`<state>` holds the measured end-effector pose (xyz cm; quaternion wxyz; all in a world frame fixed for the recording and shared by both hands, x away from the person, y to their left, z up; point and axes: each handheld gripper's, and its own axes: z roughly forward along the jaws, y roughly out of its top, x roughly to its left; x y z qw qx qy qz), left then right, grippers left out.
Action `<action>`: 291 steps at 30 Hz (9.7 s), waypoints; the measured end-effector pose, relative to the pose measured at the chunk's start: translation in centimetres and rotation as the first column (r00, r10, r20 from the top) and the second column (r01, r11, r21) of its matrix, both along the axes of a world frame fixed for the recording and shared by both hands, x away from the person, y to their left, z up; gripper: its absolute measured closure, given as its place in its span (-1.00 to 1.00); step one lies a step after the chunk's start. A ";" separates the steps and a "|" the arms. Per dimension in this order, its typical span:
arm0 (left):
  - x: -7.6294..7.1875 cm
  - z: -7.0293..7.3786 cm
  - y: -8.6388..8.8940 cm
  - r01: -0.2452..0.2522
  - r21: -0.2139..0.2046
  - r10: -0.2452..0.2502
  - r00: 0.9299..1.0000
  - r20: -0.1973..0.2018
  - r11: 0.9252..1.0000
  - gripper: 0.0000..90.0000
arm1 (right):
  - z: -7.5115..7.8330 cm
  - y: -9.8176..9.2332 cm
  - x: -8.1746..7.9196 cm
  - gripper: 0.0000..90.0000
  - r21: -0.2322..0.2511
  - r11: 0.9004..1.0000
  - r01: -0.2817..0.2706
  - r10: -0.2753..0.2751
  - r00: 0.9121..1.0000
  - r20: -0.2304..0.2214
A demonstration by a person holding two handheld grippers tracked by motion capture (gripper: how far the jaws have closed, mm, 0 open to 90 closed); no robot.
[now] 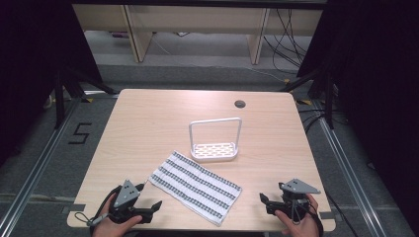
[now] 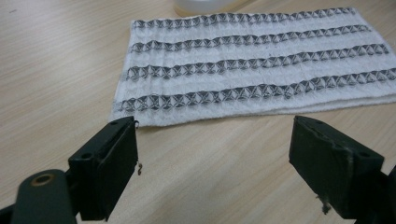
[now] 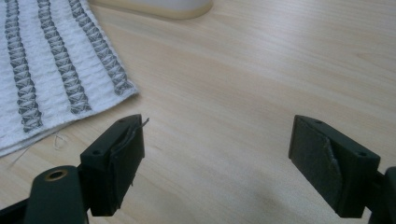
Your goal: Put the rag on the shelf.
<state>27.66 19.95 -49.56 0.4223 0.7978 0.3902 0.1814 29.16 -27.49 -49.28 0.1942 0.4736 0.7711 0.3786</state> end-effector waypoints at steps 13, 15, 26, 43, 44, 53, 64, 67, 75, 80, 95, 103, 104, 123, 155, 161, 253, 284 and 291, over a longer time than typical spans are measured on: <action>-0.7 0.1 -1.8 0.067 -0.005 -0.067 0.997 -0.025 0.998 -0.64 | 0.2 0.4 -0.1 -0.43 -0.008 0.999 -0.035 0.035 0.999 0.009; -0.8 0.1 -2.2 0.079 -0.011 -0.080 0.997 -0.022 0.997 -0.64 | 0.3 0.4 -0.1 -0.42 -0.001 0.999 -0.052 0.052 0.999 0.011; -1.5 0.0 -4.1 0.133 -0.071 -0.135 0.990 -0.028 0.989 -0.64 | 0.5 1.1 -0.2 -0.30 -0.006 0.994 -0.105 0.105 0.994 0.028; -2.6 -0.2 -8.7 0.304 -0.090 -0.310 0.949 -0.056 0.948 -0.59 | 0.3 4.3 0.9 -0.11 -0.055 0.975 -0.214 0.216 0.976 0.035; -2.6 -0.2 -9.0 0.321 -0.077 -0.326 0.944 -0.057 0.944 -0.58 | 0.2 4.6 1.2 -0.06 -0.051 0.973 -0.226 0.228 0.973 0.038; -2.3 -0.3 -10.7 0.366 -0.082 -0.371 0.928 -0.046 0.927 -0.53 | 0.0 4.7 2.0 0.03 -0.023 0.968 -0.249 0.249 0.968 0.033; -2.0 -0.6 -14.0 0.428 -0.060 -0.429 0.903 -0.018 0.902 -0.41 | -0.4 5.9 2.8 0.12 -0.046 0.957 -0.285 0.286 0.958 0.015; -2.0 -0.7 -15.0 0.441 -0.045 -0.442 0.896 -0.030 0.896 -0.34 | -0.5 6.1 3.1 0.15 -0.057 0.955 -0.290 0.291 0.957 0.016; -1.7 -1.4 -16.2 0.487 0.030 -0.487 0.873 -0.017 0.873 -0.14 | -0.6 6.2 3.5 0.16 -0.060 0.957 -0.282 0.283 0.959 0.005; -1.5 -1.6 -16.6 0.511 0.042 -0.509 0.860 -0.034 0.859 -0.02 | -0.6 6.4 3.5 0.20 -0.062 0.956 -0.287 0.287 0.958 -0.009; -0.7 -2.0 -16.9 0.516 0.126 -0.515 0.856 -0.047 0.847 0.34 | -1.1 7.3 4.1 0.24 -0.089 0.947 -0.308 0.305 0.951 -0.045; -0.6 -2.3 -16.7 0.494 0.083 -0.494 0.869 -0.026 0.866 0.76 | -1.5 7.4 4.2 0.46 -0.090 0.948 -0.306 0.299 0.951 -0.082; -0.4 -2.3 -16.5 0.497 0.082 -0.496 0.868 -0.033 0.864 0.79 | -1.5 7.4 4.2 0.49 -0.076 0.949 -0.306 0.300 0.950 -0.086; -0.4 -0.5 -15.4 0.518 0.062 -0.520 0.854 0.020 0.853 0.90 | 0.3 7.5 3.5 0.92 0.011 0.950 -0.313 0.314 0.949 -0.025; 0.4 14.1 -9.2 0.514 -0.081 -0.486 0.843 0.230 0.854 0.91 | 13.9 8.6 2.4 0.92 0.174 0.896 -0.409 0.363 0.898 0.247; 1.5 17.6 -8.8 0.510 -0.090 -0.471 0.839 0.273 0.856 0.91 | 17.0 8.4 2.3 0.93 0.182 0.889 -0.421 0.359 0.885 0.295; 26.2 16.5 -10.2 -0.040 -0.324 0.058 0.997 0.045 0.945 0.81 | 18.2 12.2 24.3 0.88 0.140 0.990 -0.036 0.019 0.993 0.120; 25.8 15.0 -10.8 0.009 -0.272 -0.020 0.999 -0.038 0.962 -0.01 | 15.7 11.2 24.5 0.38 0.078 0.997 -0.006 0.000 0.998 0.071; 25.5 15.1 -10.6 0.012 -0.278 -0.024 0.999 -0.037 0.961 -0.08 | 16.2 11.2 23.9 0.26 0.095 0.995 -0.010 0.003 0.997 0.075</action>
